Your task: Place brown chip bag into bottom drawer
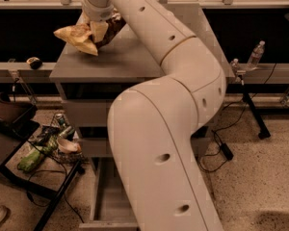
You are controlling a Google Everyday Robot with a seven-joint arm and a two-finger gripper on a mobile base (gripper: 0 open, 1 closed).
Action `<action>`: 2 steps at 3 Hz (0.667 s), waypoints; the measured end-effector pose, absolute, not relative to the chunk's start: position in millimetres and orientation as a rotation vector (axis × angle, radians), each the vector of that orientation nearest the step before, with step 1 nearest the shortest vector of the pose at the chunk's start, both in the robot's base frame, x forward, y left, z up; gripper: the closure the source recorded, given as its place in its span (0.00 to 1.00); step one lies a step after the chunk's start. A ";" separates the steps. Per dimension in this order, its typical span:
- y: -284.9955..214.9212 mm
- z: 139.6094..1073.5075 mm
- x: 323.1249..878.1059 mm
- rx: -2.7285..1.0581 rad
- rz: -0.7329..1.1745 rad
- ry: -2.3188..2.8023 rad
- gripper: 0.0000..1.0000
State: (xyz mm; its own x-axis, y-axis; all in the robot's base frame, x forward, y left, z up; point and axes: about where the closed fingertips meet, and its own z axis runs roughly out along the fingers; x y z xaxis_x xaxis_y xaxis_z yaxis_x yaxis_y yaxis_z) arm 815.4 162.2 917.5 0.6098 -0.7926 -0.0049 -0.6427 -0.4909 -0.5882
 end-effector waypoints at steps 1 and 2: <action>117.0 960.2 789.0 -2.243 -0.412 1.192 1.00; 68.6 1000.9 741.8 -2.120 -0.390 1.274 1.00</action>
Offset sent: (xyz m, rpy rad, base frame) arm -0.1719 -0.1618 0.0577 0.1324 0.0574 -0.2478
